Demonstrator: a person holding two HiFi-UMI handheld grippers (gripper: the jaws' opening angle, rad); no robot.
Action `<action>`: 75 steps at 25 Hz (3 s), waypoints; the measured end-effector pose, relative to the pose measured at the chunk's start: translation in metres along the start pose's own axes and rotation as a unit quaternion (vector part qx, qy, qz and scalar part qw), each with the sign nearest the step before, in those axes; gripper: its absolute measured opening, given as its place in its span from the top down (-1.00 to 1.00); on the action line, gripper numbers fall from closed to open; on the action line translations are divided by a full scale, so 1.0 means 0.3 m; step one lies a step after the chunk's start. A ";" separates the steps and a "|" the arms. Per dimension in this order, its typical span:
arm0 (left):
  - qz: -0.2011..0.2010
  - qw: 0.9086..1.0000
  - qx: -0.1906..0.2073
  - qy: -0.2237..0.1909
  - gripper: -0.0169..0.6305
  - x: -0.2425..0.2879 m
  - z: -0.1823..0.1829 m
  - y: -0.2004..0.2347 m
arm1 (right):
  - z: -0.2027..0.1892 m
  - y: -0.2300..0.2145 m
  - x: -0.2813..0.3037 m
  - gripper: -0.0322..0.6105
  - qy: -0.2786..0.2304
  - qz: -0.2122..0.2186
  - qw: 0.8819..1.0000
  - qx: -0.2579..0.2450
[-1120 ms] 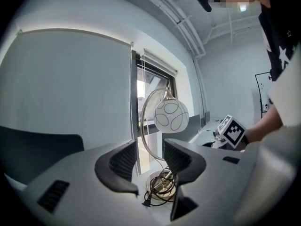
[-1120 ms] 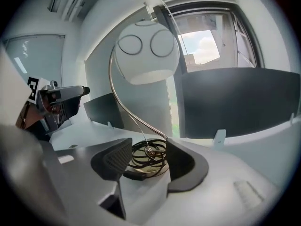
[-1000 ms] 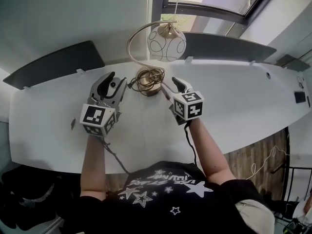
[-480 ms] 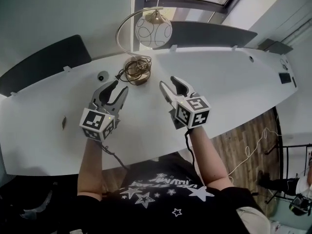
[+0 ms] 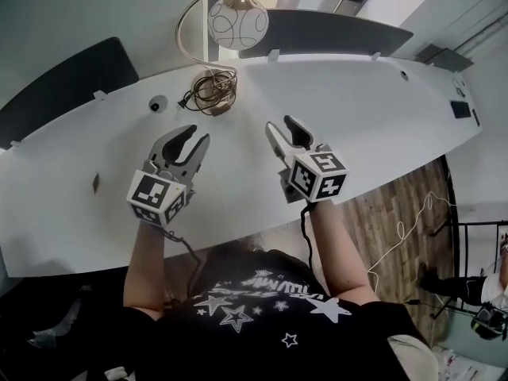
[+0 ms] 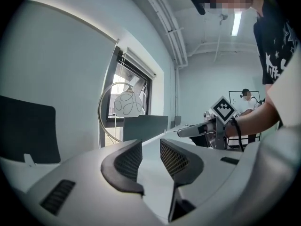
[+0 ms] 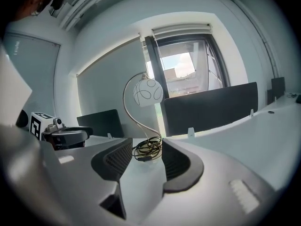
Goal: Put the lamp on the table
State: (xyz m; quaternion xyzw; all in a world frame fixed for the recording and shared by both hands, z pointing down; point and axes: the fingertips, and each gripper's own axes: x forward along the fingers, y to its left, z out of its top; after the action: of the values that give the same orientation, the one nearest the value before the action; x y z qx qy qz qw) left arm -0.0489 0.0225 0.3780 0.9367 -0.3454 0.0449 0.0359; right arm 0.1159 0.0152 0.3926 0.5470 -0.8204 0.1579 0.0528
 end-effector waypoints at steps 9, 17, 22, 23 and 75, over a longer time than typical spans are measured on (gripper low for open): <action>0.028 1.000 -0.008 0.004 0.78 -0.070 0.018 -0.208 | -0.020 0.013 -0.181 0.56 -0.003 0.040 0.999 -0.012; 0.053 0.999 -0.008 -0.005 0.88 -0.193 0.035 -0.451 | -0.048 0.067 -0.395 0.87 -0.025 0.079 0.996 -0.015; 0.076 0.997 -0.003 -0.004 0.88 -0.272 0.016 -0.600 | -0.085 0.077 -0.536 0.89 -0.028 0.102 0.994 -0.022; 0.082 0.997 -0.003 -0.007 0.88 -0.289 0.018 -0.630 | -0.091 0.080 -0.559 0.89 -0.028 0.107 0.994 -0.022; 0.123 0.992 -0.024 -0.022 0.88 -0.733 -0.022 -0.897 | -0.258 0.395 -0.900 0.89 -0.012 0.134 0.990 -0.039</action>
State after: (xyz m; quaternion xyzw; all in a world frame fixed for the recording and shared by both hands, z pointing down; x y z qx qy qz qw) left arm -0.0409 0.3688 0.3509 0.8868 -0.4596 0.0196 0.0449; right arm 0.1079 0.3192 0.3719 0.4313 -0.8925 0.1248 0.0432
